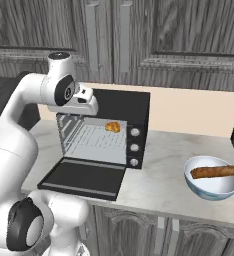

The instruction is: Pick up the heated bread from the toaster oven and place it in the bowl. Then move the bread bowl to the dining counter.

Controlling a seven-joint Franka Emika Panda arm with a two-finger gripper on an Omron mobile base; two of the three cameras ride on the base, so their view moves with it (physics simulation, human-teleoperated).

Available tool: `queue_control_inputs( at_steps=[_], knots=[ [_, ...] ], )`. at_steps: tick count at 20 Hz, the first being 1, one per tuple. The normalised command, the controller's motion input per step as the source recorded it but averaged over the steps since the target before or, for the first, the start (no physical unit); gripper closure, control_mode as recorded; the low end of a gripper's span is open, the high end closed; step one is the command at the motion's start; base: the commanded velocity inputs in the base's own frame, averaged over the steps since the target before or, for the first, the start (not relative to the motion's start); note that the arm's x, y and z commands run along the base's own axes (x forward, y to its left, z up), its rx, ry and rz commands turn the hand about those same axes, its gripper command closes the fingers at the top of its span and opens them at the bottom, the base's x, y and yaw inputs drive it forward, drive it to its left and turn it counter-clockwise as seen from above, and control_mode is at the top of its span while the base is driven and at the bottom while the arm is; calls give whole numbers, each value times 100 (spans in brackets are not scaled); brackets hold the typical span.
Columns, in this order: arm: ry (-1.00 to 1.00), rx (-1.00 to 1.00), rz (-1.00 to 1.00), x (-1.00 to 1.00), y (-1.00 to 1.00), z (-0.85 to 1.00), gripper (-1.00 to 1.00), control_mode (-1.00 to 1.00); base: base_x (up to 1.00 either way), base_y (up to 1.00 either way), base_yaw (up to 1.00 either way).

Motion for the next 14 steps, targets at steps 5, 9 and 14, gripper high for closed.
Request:
queue_control_inputs(
  at_steps=[5, 9, 14],
  knots=[
    [-2, 3, -7, -35, -11, -5, -100, -100, 0, 0, 0],
    [-27, 1, -10, -34, -4, -49, -100, -100, 0, 0, 0],
    [-15, 0, 0, -1, -9, -63, -100, -100, 0, 0, 0]
  ],
)
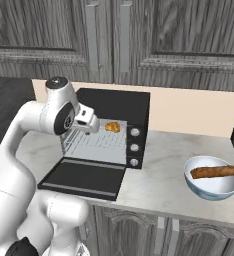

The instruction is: Pick up the heated bread from the toaster oven and place it in the bowl. Then move the bread bowl to the dining counter.

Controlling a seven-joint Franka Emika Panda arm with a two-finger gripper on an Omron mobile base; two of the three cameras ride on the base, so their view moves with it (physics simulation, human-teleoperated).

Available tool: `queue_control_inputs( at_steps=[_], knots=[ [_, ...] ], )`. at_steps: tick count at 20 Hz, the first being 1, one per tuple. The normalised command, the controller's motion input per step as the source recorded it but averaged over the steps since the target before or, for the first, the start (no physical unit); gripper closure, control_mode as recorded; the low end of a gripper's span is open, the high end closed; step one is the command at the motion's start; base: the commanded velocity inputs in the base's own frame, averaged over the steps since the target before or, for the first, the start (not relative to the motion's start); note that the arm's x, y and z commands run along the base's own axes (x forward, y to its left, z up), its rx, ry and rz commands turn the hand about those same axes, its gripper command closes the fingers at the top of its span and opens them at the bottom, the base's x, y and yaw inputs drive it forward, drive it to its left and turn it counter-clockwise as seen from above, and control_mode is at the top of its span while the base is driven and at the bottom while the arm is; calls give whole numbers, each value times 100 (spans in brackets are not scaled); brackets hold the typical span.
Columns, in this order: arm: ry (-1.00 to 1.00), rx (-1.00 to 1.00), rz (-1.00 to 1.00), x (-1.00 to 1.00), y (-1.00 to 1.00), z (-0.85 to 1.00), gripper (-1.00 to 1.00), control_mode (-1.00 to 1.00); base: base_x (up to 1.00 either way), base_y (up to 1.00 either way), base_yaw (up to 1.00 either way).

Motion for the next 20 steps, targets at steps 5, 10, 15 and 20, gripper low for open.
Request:
queue_control_inputs(
  at_steps=[5, 10, 15, 20],
  knots=[
    [-1, 2, 0, 22, -1, -40, -100, -100, 0, 0, 0],
    [-5, 1, 0, 25, 0, -32, -100, -100, 0, 0, 0],
    [-6, 0, 0, 31, 0, -30, -100, -100, 0, 0, 0],
    [-7, 0, 0, 31, 0, -33, -100, -100, 0, 0, 0]
  ],
)
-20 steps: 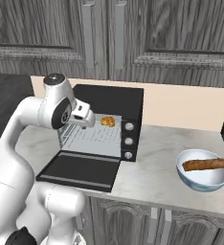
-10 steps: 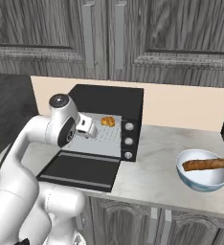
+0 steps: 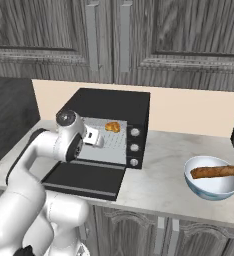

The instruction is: Pick up the heated bread from the toaster oven and place it in the bowl. Then move the bread bowl to the dining counter.

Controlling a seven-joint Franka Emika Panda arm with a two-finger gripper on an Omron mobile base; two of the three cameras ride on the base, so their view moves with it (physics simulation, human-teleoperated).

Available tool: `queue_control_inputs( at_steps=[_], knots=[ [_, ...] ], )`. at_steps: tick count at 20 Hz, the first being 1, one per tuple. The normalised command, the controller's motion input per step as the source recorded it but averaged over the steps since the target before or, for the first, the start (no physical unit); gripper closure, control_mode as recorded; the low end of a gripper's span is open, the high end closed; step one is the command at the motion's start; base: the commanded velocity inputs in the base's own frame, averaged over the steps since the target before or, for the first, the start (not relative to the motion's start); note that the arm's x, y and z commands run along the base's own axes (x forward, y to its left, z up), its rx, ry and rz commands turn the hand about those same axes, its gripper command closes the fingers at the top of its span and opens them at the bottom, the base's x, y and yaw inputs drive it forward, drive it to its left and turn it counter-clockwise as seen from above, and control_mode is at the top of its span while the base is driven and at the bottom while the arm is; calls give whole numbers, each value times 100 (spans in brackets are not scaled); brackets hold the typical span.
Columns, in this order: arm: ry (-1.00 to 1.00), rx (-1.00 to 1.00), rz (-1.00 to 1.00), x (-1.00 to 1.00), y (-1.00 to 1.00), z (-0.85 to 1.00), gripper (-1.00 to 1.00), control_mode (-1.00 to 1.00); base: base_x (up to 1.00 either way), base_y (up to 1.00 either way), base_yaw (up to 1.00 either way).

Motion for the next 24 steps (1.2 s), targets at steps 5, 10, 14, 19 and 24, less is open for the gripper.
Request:
queue_control_inputs(
  at_steps=[5, 10, 14, 19, 24],
  knots=[
    [-7, 0, 0, 31, 0, -30, -100, -100, 0, 0, 0],
    [-4, 0, 0, 33, 0, -18, -100, -100, 0, 0, 0],
    [0, 0, 0, 31, 0, -1, -100, -100, 0, 0, 0],
    [0, 0, 0, 8, 0, 2, -100, -100, 0, 0, 0],
    [0, 0, 0, 5, 0, 10, -100, -100, 0, 0, 0]
  ],
)
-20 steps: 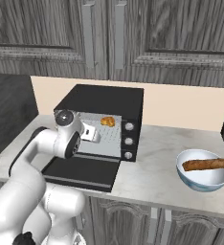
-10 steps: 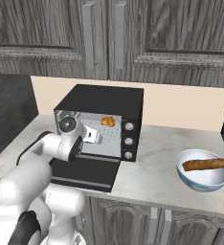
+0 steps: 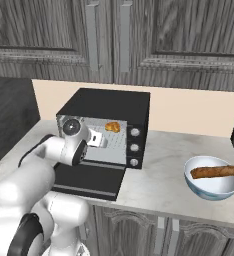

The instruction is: Pick up the heated bread from the toaster oven and place it in the bowl. Then move the bread bowl to the dining counter.

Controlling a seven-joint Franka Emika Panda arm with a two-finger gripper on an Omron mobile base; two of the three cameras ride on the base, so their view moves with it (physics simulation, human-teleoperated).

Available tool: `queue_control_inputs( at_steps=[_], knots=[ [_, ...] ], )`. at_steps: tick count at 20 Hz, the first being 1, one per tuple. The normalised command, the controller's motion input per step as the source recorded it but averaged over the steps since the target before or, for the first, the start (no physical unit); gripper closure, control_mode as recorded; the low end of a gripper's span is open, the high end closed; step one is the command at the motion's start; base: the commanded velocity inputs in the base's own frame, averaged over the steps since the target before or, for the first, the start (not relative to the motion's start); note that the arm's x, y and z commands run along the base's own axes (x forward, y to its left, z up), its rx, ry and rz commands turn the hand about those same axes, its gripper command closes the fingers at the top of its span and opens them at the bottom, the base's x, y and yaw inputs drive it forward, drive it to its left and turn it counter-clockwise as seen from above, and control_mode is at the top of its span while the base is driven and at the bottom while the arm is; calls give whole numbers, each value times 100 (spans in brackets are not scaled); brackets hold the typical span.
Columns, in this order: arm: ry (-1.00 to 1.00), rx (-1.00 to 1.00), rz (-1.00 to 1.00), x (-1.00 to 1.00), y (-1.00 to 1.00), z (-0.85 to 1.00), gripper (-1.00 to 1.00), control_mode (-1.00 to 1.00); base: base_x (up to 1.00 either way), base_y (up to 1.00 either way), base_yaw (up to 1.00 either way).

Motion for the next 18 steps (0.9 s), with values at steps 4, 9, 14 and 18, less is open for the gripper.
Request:
queue_control_inputs(
  at_steps=[4, 9, 14, 18],
  knots=[
    [-1, -1, 0, 17, 0, -3, -100, -100, 0, 0, 0],
    [0, -1, 0, 26, 0, -29, -100, -100, 0, 0, 0],
    [0, 0, 0, 27, 0, -41, -100, -100, 0, 0, 0],
    [4, 0, 0, 27, 0, -23, -100, -100, 0, 0, 0]
  ],
)
